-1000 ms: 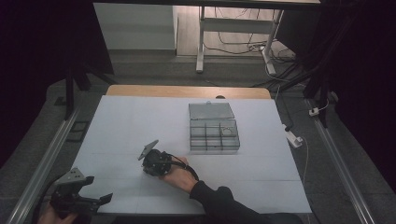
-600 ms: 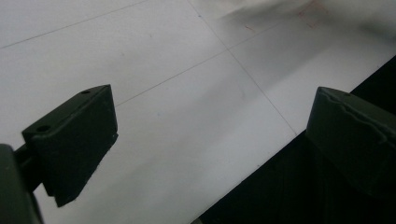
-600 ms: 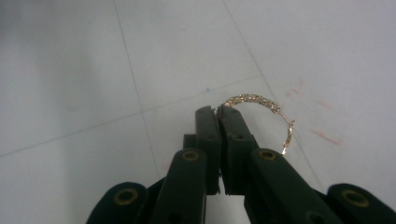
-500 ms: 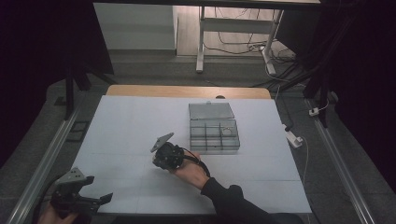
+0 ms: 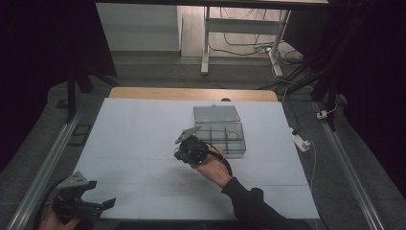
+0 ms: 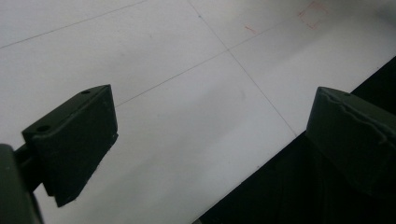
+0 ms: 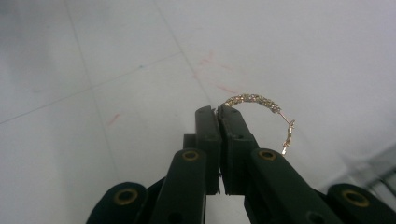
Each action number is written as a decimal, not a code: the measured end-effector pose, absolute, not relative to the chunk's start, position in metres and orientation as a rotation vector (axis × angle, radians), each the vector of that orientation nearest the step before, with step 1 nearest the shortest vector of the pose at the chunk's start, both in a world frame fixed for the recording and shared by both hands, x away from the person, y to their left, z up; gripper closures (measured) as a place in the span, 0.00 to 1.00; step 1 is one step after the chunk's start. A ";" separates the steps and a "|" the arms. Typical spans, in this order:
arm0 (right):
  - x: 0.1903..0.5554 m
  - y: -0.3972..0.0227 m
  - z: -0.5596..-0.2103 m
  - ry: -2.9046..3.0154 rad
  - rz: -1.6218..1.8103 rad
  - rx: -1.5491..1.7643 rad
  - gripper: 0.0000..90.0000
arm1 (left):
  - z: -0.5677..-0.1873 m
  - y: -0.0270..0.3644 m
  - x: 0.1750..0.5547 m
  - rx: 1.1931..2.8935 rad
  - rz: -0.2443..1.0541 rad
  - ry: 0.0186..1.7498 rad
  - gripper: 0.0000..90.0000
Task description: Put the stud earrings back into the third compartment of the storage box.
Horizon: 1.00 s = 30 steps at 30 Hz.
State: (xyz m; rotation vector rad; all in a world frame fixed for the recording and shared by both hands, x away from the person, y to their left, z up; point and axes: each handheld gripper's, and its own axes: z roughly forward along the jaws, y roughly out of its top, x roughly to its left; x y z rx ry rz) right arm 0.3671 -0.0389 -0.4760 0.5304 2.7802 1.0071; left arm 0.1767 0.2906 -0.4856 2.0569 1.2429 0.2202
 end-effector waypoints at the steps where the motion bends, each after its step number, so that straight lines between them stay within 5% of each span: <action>1: 0.369 -0.042 -0.475 2.771 1.010 0.542 0.97 | -0.486 0.291 0.177 2.056 0.220 1.243 0.02; 30: 0.430 -0.136 -0.454 2.548 1.022 0.889 0.97 | -0.485 0.290 0.177 2.059 0.222 1.234 0.02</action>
